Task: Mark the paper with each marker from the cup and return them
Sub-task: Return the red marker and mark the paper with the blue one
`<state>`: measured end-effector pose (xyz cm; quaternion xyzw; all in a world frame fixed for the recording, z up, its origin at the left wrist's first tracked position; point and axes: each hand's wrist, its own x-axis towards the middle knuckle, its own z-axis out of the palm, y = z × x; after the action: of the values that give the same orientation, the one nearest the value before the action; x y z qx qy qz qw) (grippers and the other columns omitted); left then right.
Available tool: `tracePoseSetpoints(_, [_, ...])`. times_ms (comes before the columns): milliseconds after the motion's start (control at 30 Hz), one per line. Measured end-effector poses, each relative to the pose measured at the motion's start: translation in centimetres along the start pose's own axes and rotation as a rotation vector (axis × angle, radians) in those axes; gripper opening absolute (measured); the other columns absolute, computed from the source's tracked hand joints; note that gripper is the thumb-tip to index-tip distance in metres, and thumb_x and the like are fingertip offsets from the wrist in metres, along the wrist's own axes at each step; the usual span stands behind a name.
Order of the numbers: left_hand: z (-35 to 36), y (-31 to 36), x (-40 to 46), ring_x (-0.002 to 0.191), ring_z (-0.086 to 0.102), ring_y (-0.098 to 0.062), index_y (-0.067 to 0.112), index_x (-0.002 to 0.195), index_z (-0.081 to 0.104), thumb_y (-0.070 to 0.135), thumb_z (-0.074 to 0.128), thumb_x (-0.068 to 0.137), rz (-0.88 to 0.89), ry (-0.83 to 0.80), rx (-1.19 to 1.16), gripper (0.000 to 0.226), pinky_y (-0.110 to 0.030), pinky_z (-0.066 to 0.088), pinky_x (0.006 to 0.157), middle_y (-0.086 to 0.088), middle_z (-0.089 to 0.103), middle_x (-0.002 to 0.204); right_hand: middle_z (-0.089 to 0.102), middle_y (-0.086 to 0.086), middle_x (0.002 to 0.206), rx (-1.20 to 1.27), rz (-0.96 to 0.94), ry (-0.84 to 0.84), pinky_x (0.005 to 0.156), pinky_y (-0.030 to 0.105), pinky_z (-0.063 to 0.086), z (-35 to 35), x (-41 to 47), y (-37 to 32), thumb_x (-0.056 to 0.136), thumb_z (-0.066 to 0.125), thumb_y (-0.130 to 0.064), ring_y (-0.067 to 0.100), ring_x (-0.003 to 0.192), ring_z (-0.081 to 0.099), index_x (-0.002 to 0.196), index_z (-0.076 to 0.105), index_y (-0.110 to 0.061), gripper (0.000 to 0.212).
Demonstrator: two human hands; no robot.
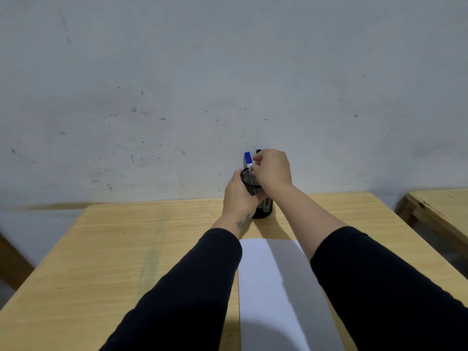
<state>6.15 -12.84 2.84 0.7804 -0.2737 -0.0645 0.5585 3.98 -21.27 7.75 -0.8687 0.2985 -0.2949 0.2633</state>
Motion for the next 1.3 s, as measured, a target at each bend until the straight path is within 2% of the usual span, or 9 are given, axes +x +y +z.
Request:
tracePoseSetpoints(133, [0.0, 0.2, 0.1, 0.09, 0.058, -0.012, 0.018, 0.129, 0.046, 0.007, 0.067, 0.08, -0.046, -0.017, -0.043, 0.054, -0.018, 0.043, 0.069, 0.002, 0.059, 0.108, 0.068, 0.015, 0.095, -0.119, 0.023, -0.014, 0.066, 0.031, 0.05, 1.1, 0.0, -0.4, 0.085, 0.061, -0.006, 0.03, 0.087, 0.064, 0.1, 0.069, -0.002, 0.017])
tracePoseSetpoints(233, [-0.3, 0.2, 0.0, 0.096, 0.059, -0.014, 0.018, 0.132, 0.045, 0.002, 0.063, 0.083, -0.06, -0.011, -0.063, 0.055, -0.014, 0.045, 0.071, 0.0, 0.059, 0.114, 0.059, 0.009, 0.075, -0.169, 0.043, -0.066, 0.044, 0.023, 0.027, 1.7, 0.2, -0.7, 0.086, 0.062, -0.01, 0.024, 0.067, 0.052, 0.09, 0.07, -0.003, 0.012])
tracePoseSetpoints(333, [-0.4, 0.2, -0.1, 0.108, 0.06, -0.021, 0.017, 0.131, 0.046, 0.002, 0.066, 0.08, -0.043, 0.005, -0.051, 0.057, -0.026, 0.049, 0.087, -0.003, 0.06, 0.116, 0.067, 0.011, 0.083, -0.093, 0.061, -0.078, 0.052, 0.024, 0.037, 1.6, 0.2, -0.8, 0.085, 0.062, -0.008, 0.026, 0.072, 0.059, 0.089, 0.071, -0.004, 0.011])
tracePoseSetpoints(533, [-0.2, 0.1, 0.0, 0.1, 0.06, -0.015, 0.028, 0.107, 0.046, 0.024, 0.083, 0.069, -0.022, -0.019, -0.075, 0.054, -0.027, 0.048, 0.082, 0.004, 0.062, 0.109, 0.074, 0.011, 0.093, 0.192, -0.02, 0.111, 0.079, 0.032, 0.053, -2.4, 0.4, -2.9, 0.086, 0.063, -0.015, 0.025, 0.087, 0.068, 0.098, 0.074, -0.006, 0.019])
tracePoseSetpoints(633, [-0.2, -0.1, 0.0, 0.111, 0.058, -0.017, 0.024, 0.115, 0.045, 0.022, 0.083, 0.069, -0.042, -0.024, -0.052, 0.06, -0.024, 0.044, 0.084, 0.005, 0.06, 0.116, 0.074, 0.009, 0.093, 0.261, -0.063, 0.165, 0.083, 0.03, 0.052, -5.2, 0.4, -3.8, 0.084, 0.065, -0.014, 0.021, 0.087, 0.068, 0.103, 0.073, -0.007, 0.022])
tracePoseSetpoints(800, [-1.3, 0.6, -0.1, 0.143, 0.03, -0.02, 0.011, 0.149, 0.019, 0.029, 0.074, 0.08, 0.005, 0.0, -0.032, 0.091, -0.037, 0.028, 0.116, -0.005, 0.032, 0.155, 0.066, 0.0, 0.083, 0.325, -0.065, 0.172, 0.072, 0.021, 0.048, -8.7, -0.7, -3.4, 0.085, 0.064, -0.017, 0.012, 0.076, 0.06, 0.104, 0.072, -0.011, 0.021])
tracePoseSetpoints(933, [-3.8, 4.0, -0.7, 0.131, 0.046, -0.012, 0.015, 0.141, 0.042, 0.023, 0.061, 0.09, 0.206, 0.165, -0.124, 0.055, -0.03, 0.039, 0.109, -0.002, 0.048, 0.144, 0.069, 0.002, 0.089, 0.323, -0.06, 0.065, 0.066, 0.017, 0.049, -9.1, -3.0, -1.6, 0.086, 0.062, -0.016, 0.013, 0.079, 0.063, 0.105, 0.071, -0.013, 0.021])
tracePoseSetpoints(1100, [-5.8, 5.8, -2.5, 0.095, 0.063, -0.006, 0.021, 0.125, 0.062, 0.016, 0.063, 0.089, 0.272, 0.066, -0.127, 0.036, -0.001, 0.045, 0.076, 0.003, 0.067, 0.105, 0.07, 0.001, 0.088, 0.256, -0.081, -0.066, 0.066, 0.021, 0.044, -7.2, -6.5, -0.1, 0.087, 0.061, -0.015, 0.014, 0.077, 0.062, 0.103, 0.072, -0.013, 0.02])
tracePoseSetpoints(1300, [-6.2, 4.7, -5.1, 0.078, 0.065, -0.012, 0.012, 0.097, 0.073, 0.007, 0.067, 0.083, 0.186, 0.063, -0.127, 0.015, -0.027, 0.055, 0.076, -0.008, 0.073, 0.089, 0.07, -0.003, 0.089, 0.209, -0.171, -0.121, 0.065, 0.022, 0.043, -6.4, -9.9, -0.1, 0.089, 0.061, -0.018, 0.013, 0.078, 0.06, 0.103, 0.074, -0.017, 0.019])
